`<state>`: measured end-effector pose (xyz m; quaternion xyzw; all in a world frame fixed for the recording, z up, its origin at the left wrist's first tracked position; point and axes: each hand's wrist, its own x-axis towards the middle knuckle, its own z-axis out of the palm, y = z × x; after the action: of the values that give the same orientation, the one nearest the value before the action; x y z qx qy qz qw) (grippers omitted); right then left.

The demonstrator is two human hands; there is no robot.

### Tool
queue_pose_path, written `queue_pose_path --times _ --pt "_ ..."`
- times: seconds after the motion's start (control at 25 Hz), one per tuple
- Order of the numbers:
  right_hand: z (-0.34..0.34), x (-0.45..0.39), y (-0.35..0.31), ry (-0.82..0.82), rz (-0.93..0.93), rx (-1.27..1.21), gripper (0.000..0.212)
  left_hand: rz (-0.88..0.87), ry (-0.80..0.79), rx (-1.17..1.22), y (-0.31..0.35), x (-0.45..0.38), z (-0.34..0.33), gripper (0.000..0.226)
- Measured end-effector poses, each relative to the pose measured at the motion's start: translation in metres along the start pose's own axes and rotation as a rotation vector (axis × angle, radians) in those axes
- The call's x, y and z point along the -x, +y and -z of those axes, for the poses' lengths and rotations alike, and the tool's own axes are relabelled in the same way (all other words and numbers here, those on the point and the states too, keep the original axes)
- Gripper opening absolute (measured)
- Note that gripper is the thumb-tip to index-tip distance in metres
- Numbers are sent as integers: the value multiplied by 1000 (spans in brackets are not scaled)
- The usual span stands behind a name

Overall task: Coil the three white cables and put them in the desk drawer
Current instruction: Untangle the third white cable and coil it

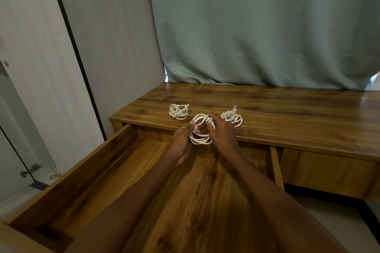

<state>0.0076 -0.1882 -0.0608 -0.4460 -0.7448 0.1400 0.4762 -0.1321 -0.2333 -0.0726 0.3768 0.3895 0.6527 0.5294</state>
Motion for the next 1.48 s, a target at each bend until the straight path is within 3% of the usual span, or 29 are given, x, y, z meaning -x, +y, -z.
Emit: queue_pose_path --times 0.16,0.32,0.48,0.64,0.76,0.84,0.96,1.04,1.12,1.36,1.44,1.48 --pt "-1 2 1 12 -40 -8 36 -70 -22 -177 5 5 5 28" --pt "0 5 -4 -110 -36 -111 39 -237 9 -412 6 1 8 29" --pt "6 9 -9 -246 -10 -199 65 -249 66 -435 12 0 14 27" --pt "2 11 -7 -145 11 -129 91 -253 93 -427 8 -4 15 28" --pt "2 9 -6 -92 38 -93 98 -209 120 -437 7 -6 11 27" --pt "6 7 -3 -126 80 -39 91 -210 95 -538 11 -6 12 27" --pt "12 -1 2 -253 141 96 51 -442 -61 -870 19 -5 19 41" --pt "12 -1 2 -295 163 109 44 -610 -180 -1069 21 -10 26 47" --pt "10 0 3 -323 138 16 40 -666 -184 -1110 19 -10 28 45" --pt "24 0 3 -609 -130 -505 32 -450 -84 -914 20 -10 32 28" --pt "40 -2 1 -600 -214 -615 36 -401 -28 -870 20 -11 34 26" --pt "48 -5 3 -503 -219 -628 37 -376 -1 -842 20 -11 35 25"
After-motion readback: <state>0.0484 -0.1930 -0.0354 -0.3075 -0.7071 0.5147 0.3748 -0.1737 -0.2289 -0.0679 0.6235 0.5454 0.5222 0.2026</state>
